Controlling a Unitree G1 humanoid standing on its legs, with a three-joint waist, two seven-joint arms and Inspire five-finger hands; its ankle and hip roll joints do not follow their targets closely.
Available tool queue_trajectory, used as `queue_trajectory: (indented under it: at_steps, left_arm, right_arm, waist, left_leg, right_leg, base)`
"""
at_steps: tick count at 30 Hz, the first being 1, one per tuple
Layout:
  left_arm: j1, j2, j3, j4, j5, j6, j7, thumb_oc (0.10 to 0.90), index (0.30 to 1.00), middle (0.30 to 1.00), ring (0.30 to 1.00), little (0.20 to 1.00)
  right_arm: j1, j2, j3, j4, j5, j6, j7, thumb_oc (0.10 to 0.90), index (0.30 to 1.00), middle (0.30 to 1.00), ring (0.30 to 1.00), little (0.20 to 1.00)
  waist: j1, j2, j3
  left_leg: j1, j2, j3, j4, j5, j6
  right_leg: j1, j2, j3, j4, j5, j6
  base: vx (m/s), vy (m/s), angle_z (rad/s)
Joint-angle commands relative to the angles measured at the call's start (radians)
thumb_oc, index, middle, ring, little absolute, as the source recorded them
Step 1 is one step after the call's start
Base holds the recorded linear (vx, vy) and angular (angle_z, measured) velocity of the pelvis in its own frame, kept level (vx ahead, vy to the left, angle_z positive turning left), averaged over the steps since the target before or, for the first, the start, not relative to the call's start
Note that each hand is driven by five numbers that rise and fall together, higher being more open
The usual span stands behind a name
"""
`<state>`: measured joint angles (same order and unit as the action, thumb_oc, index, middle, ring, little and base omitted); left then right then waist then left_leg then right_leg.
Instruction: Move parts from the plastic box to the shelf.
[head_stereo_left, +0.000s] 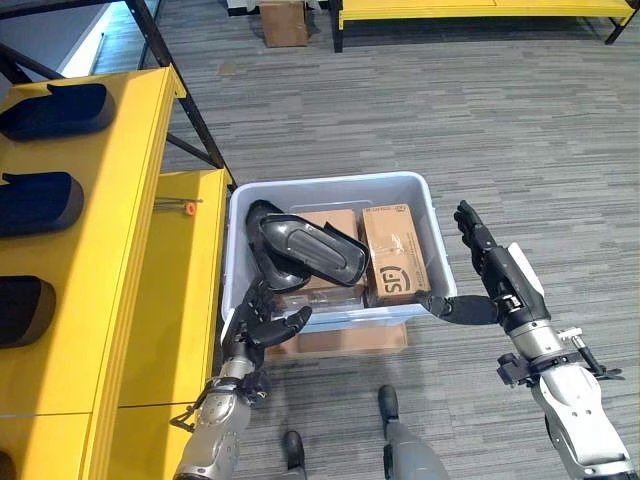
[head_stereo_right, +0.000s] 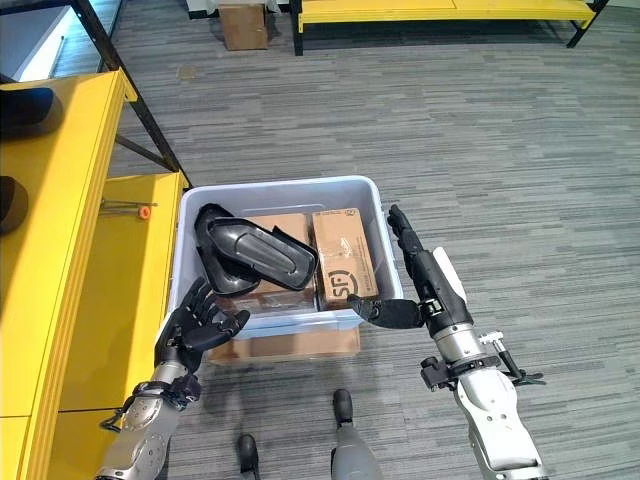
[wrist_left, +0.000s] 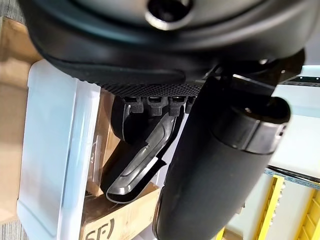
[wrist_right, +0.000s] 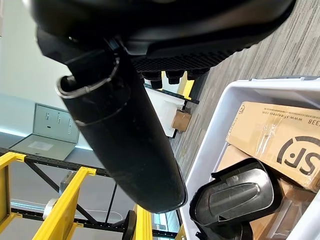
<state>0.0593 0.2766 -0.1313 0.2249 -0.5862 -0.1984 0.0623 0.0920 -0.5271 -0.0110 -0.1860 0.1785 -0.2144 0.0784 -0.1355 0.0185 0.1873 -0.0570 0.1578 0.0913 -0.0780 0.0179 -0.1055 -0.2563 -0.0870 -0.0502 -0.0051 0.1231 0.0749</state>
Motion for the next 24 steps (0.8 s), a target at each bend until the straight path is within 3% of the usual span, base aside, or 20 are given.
queue_trajectory:
  at_steps: [1, 2, 4, 5, 6, 7, 8, 9, 10, 12, 13, 14, 17, 20, 24]
  left_arm:
    - [-0.049, 0.007, 0.052, -0.053, -0.028, -0.106, 0.000, 0.900, 1.000, 1.000, 1.000, 1.000]
    - [-0.050, 0.007, 0.052, -0.053, -0.028, -0.106, 0.000, 0.900, 1.000, 1.000, 1.000, 1.000]
    - [-0.063, 0.010, 0.043, -0.053, -0.020, -0.101, -0.010, 0.900, 1.000, 1.000, 1.000, 1.000]
    - [-0.057, 0.007, 0.041, -0.054, -0.015, -0.094, -0.008, 0.900, 1.000, 1.000, 1.000, 1.000]
    - [-0.059, 0.007, 0.041, -0.051, -0.015, -0.093, -0.007, 0.900, 1.000, 1.000, 1.000, 1.000]
    - [-0.058, 0.007, 0.041, -0.051, -0.015, -0.094, -0.007, 0.900, 1.000, 1.000, 1.000, 1.000]
    - [-0.065, 0.006, 0.039, -0.044, -0.015, -0.097, 0.001, 0.900, 1.000, 1.000, 1.000, 1.000]
    - [-0.068, 0.004, 0.040, -0.034, -0.009, -0.102, 0.005, 0.900, 1.000, 1.000, 1.000, 1.000]
    - [-0.072, 0.004, 0.038, -0.023, -0.004, -0.105, 0.009, 0.900, 1.000, 1.000, 1.000, 1.000]
    - [-0.074, 0.005, 0.036, -0.017, -0.001, -0.109, 0.015, 0.900, 1.000, 1.000, 1.000, 1.000]
    - [-0.067, 0.006, 0.035, -0.016, -0.007, -0.109, 0.010, 0.900, 1.000, 1.000, 1.000, 1.000]
    - [-0.061, 0.009, 0.036, -0.019, -0.005, -0.113, 0.017, 0.900, 1.000, 1.000, 1.000, 1.000]
    - [-0.064, 0.009, 0.031, -0.027, 0.000, -0.111, 0.012, 0.900, 1.000, 1.000, 1.000, 1.000]
    - [-0.067, 0.029, 0.035, -0.040, 0.016, -0.111, 0.020, 0.900, 1.000, 1.000, 1.000, 1.000]
    - [-0.080, 0.038, 0.036, -0.034, 0.020, -0.111, 0.030, 0.900, 1.000, 1.000, 1.000, 1.000]
  right_arm:
    - [-0.049, -0.053, -0.026, -0.076, 0.063, -0.123, -0.039, 0.900, 1.000, 1.000, 1.000, 1.000]
    - [-0.050, -0.053, -0.026, -0.076, 0.063, -0.123, -0.039, 0.900, 1.000, 1.000, 1.000, 1.000]
    - [-0.061, -0.062, -0.028, -0.072, 0.072, -0.127, -0.041, 0.900, 1.000, 1.000, 1.000, 1.000]
    - [-0.045, -0.054, -0.040, -0.071, 0.069, -0.126, -0.051, 0.900, 1.000, 1.000, 1.000, 1.000]
    - [-0.040, -0.051, -0.049, -0.068, 0.066, -0.128, -0.063, 0.900, 1.000, 1.000, 1.000, 1.000]
    - [-0.039, -0.051, -0.049, -0.068, 0.066, -0.128, -0.063, 0.900, 1.000, 1.000, 1.000, 1.000]
    - [-0.038, -0.044, -0.048, -0.062, 0.065, -0.132, -0.070, 0.900, 1.000, 1.000, 1.000, 1.000]
    - [-0.033, -0.045, -0.051, -0.059, 0.058, -0.135, -0.079, 0.900, 1.000, 1.000, 1.000, 1.000]
    - [-0.029, -0.041, -0.052, -0.057, 0.055, -0.137, -0.088, 0.900, 1.000, 1.000, 1.000, 1.000]
    - [-0.023, -0.037, -0.051, -0.055, 0.049, -0.136, -0.095, 0.900, 1.000, 1.000, 1.000, 1.000]
    - [-0.016, -0.029, -0.041, -0.057, 0.045, -0.132, -0.091, 0.900, 1.000, 1.000, 1.000, 1.000]
    - [-0.017, -0.025, -0.032, -0.058, 0.032, -0.132, -0.092, 0.900, 1.000, 1.000, 1.000, 1.000]
    - [-0.001, -0.009, -0.042, -0.057, 0.015, -0.125, -0.094, 0.900, 1.000, 1.000, 1.000, 1.000]
    - [0.006, 0.019, -0.040, -0.058, 0.009, -0.111, -0.095, 0.900, 1.000, 1.000, 1.000, 1.000]
    - [-0.007, 0.028, -0.028, -0.045, -0.002, -0.100, -0.099, 0.900, 1.000, 1.000, 1.000, 1.000]
  waist:
    - [0.033, -0.041, -0.031]
    - [0.030, -0.042, -0.033]
    - [0.058, -0.078, -0.001]
    - [0.058, -0.086, 0.006]
    - [0.056, -0.078, 0.001]
    - [0.059, -0.079, 0.003]
    - [0.062, -0.069, 0.008]
    - [0.066, -0.056, 0.007]
    - [0.062, -0.046, 0.008]
    - [0.061, -0.040, 0.008]
    - [0.054, -0.034, 0.007]
    - [0.062, -0.028, 0.005]
    - [0.053, -0.015, -0.013]
    - [0.051, -0.028, -0.036]
    - [0.052, -0.048, -0.052]
  left_leg:
    - [-0.031, 0.053, -0.078, 0.432, 0.126, -0.008]
    - [-0.038, 0.051, -0.081, 0.434, 0.129, -0.008]
    - [-0.136, -0.024, -0.159, 0.608, 0.112, 0.012]
    - [-0.194, 0.018, -0.134, 0.549, 0.100, 0.022]
    - [-0.202, 0.070, -0.122, 0.402, 0.114, 0.013]
    - [-0.190, 0.070, -0.118, 0.390, 0.119, 0.012]
    - [-0.217, 0.098, -0.114, 0.270, 0.151, -0.002]
    - [-0.207, 0.132, -0.094, 0.102, 0.221, -0.038]
    - [-0.209, 0.149, -0.056, 0.049, 0.259, -0.055]
    - [-0.191, 0.163, -0.030, 0.039, 0.266, -0.065]
    - [-0.158, 0.160, -0.026, 0.041, 0.222, -0.052]
    - [-0.142, 0.150, -0.047, 0.017, 0.214, -0.055]
    - [-0.123, 0.129, -0.011, 0.019, 0.195, -0.056]
    - [-0.106, 0.082, 0.038, 0.008, 0.151, -0.038]
    - [-0.113, 0.059, 0.062, 0.017, 0.118, -0.017]
  right_leg:
    - [0.036, -0.027, 0.053, 0.088, -0.106, -0.014]
    - [0.033, -0.029, 0.051, 0.085, -0.102, -0.014]
    - [0.073, -0.034, 0.054, 0.071, -0.109, -0.036]
    - [0.099, -0.040, 0.051, 0.074, -0.133, -0.030]
    - [0.118, -0.034, 0.060, 0.073, -0.148, -0.022]
    - [0.122, -0.034, 0.062, 0.073, -0.149, -0.023]
    - [0.126, -0.028, 0.067, 0.071, -0.158, -0.016]
    - [0.138, -0.021, 0.072, 0.082, -0.179, -0.010]
    - [0.149, -0.020, 0.068, 0.089, -0.189, -0.005]
    - [0.158, -0.024, 0.068, 0.098, -0.198, 0.000]
    - [0.167, -0.025, 0.073, 0.106, -0.218, 0.006]
    - [0.169, -0.027, 0.084, 0.102, -0.212, 0.010]
    - [0.194, -0.055, 0.084, 0.068, -0.197, 0.024]
    - [0.200, -0.126, 0.098, -0.002, -0.143, 0.069]
    - [0.177, -0.157, 0.110, -0.033, -0.105, 0.095]
  base:
    - [0.03, -0.306, -0.17]
    - [-0.02, -0.239, -0.01]
    - [0.05, -0.245, 0.18]
    - [0.23, -0.103, 0.11]
    - [0.21, -0.018, 0.13]
    - [0.17, 0.118, 0.30]
    - [0.19, 0.134, 0.23]
    - [0.24, 0.188, 0.15]
    - [0.19, 0.122, -0.17]
    - [0.12, 0.108, -0.42]
    - [0.14, 0.188, -0.59]
    - [0.12, 0.193, -0.59]
    - [0.12, 0.198, -0.48]
    - [0.12, 0.281, -0.31]
    - [0.02, 0.131, -0.22]
